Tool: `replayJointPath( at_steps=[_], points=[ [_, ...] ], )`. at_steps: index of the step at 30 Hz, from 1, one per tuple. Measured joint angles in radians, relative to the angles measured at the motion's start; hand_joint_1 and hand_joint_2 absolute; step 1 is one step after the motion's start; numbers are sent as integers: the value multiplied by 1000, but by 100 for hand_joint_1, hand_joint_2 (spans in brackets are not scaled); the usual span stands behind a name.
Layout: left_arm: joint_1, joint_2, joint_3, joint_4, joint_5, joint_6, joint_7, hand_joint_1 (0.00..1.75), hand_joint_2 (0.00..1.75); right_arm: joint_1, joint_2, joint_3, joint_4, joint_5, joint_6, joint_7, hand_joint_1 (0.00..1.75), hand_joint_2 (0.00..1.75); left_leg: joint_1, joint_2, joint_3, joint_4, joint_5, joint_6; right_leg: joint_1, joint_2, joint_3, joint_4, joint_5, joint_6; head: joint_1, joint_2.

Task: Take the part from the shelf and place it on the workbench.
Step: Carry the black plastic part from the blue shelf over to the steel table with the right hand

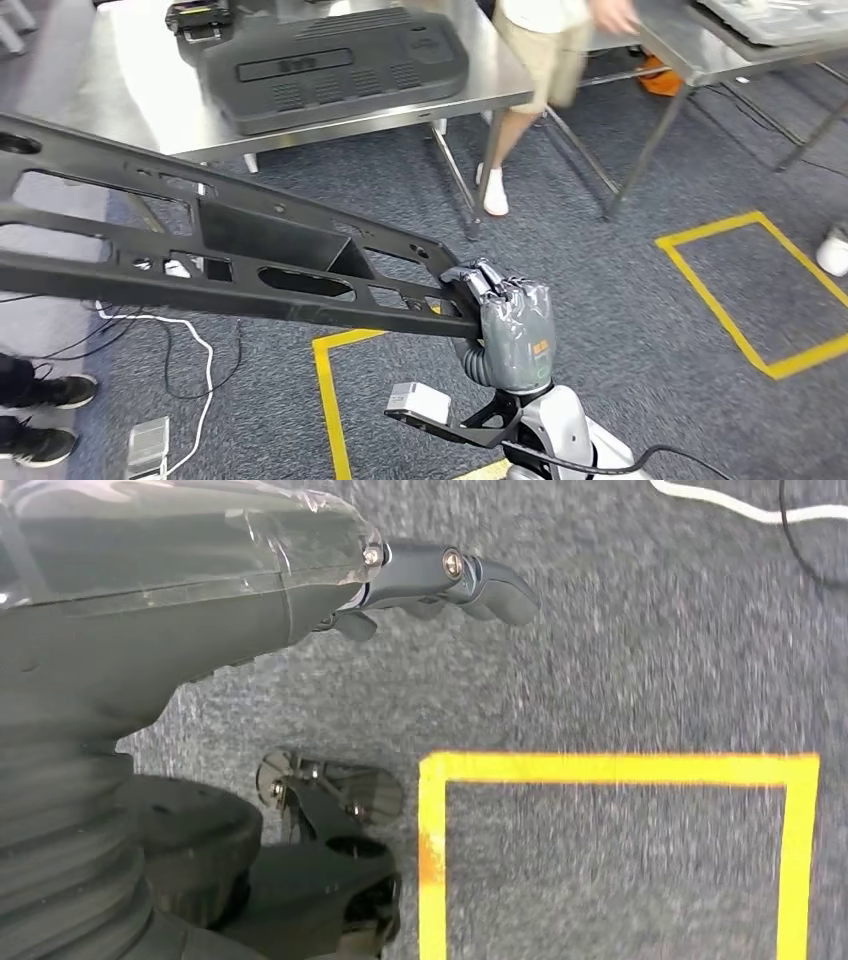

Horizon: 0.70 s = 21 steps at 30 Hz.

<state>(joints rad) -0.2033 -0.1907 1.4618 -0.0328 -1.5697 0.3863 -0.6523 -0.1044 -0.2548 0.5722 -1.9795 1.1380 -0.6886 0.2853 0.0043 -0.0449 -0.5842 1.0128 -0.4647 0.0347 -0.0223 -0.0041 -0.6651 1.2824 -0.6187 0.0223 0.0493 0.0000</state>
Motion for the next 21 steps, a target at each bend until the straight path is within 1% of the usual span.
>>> replayJointPath(
  at_steps=[1,2,3,4,5,6,7,8,9,10,11,12,13,14,15,16,17,18,19,20,21],
  points=[
    [0,0,0,0,0,1,0,0,175,0,0,0,0,0,0,1,175,175,0,-12,1,1,-1,-1,0,5,19,-54,40,-3,1,0],
    [0,0,0,0,0,1,0,0,175,-1,-1,0,0,0,0,1,175,175,1,-23,2,3,-3,-3,-1,21,46,-124,79,-5,3,0],
    [0,0,0,0,0,2,0,0,175,-1,-1,0,0,0,0,2,175,175,1,-34,1,8,-5,-7,-2,36,70,-187,107,-7,5,0],
    [0,0,0,0,0,3,0,0,175,-1,-1,0,0,0,0,2,175,175,0,-43,-2,11,-7,-12,-2,48,86,-229,121,-8,6,0],
    [0,0,0,0,0,4,0,0,175,-1,-1,0,0,0,0,2,175,175,1,-51,-5,13,-7,-17,0,56,93,-248,123,-9,6,0],
    [1,0,0,0,0,4,0,0,175,-2,-2,0,0,0,0,2,175,175,1,-58,-8,13,-7,-23,2,50,94,-251,121,-11,6,0],
    [2,0,0,0,0,5,0,0,175,-3,-2,0,0,0,0,3,175,175,2,-63,-9,12,-6,-29,2,42,94,-253,122,-15,6,0],
    [2,0,0,0,0,6,0,0,175,-4,-3,1,0,0,0,4,175,175,1,-56,-10,17,-11,-35,0,33,97,-257,123,-19,6,0],
    [2,0,0,0,0,6,0,0,175,-5,-3,1,0,0,0,4,175,175,0,-40,-16,34,-23,-41,-2,23,99,-261,124,-26,2,0],
    [1,0,0,0,0,7,0,0,175,-5,-4,1,0,0,0,5,175,175,-1,-19,-32,72,-46,-47,-4,13,101,-264,125,-31,-3,0],
    [1,0,0,0,0,8,0,0,175,-5,-4,1,0,-1,0,5,175,175,0,6,-57,128,-76,-52,-2,3,103,-264,124,-36,-8,0],
    [1,0,0,0,0,8,0,0,175,-5,-4,1,0,-2,0,5,175,175,2,21,-90,195,-107,-56,-1,-7,104,-264,122,-39,-13,0],
    [2,0,0,0,0,8,0,0,175,-5,-4,1,0,-3,0,5,175,175,4,28,-118,252,-128,-59,0,-16,105,-263,120,-41,-14,0],
    [4,0,0,0,0,9,0,0,175,-5,-4,1,0,-7,0,4,175,175,5,31,-134,284,-133,-61,0,-23,105,-263,119,-41,-14,0],
    [5,0,0,0,0,10,0,0,175,-5,-4,1,0,-12,0,2,175,175,7,34,-130,276,-117,-62,0,-28,107,-262,117,-40,-14,0],
    [6,0,0,0,0,10,0,0,175,-5,-4,1,0,-23,0,0,175,175,7,36,-106,229,-86,-62,-1,-33,109,-261,115,-37,-14,0],
    [6,0,0,0,0,11,-1,0,175,-5,-4,1,0,-37,0,-2,175,175,8,40,-73,158,-52,-60,-1,-36,112,-259,112,-34,-15,0],
    [6,0,0,0,0,12,-1,0,175,-5,-4,1,0,-53,0,-4,175,175,6,46,-41,94,-27,-57,0,-39,114,-257,108,-30,-15,0],
    [6,0,0,0,0,12,-1,0,175,-5,-3,1,0,-70,0,-6,175,175,4,49,-20,48,-13,-51,1,-40,115,-256,106,-26,-16,0],
    [7,0,0,0,0,13,-1,0,175,-6,-3,1,0,-88,0,-9,175,175,3,52,-11,24,-10,-46,4,-41,114,-253,102,-24,-15,0],
    [8,0,0,0,0,13,-1,0,175,-6,-3,1,0,-102,0,-11,175,175,2,52,-10,20,-12,-42,7,-40,113,-251,100,-29,-15,0]
  ],
)
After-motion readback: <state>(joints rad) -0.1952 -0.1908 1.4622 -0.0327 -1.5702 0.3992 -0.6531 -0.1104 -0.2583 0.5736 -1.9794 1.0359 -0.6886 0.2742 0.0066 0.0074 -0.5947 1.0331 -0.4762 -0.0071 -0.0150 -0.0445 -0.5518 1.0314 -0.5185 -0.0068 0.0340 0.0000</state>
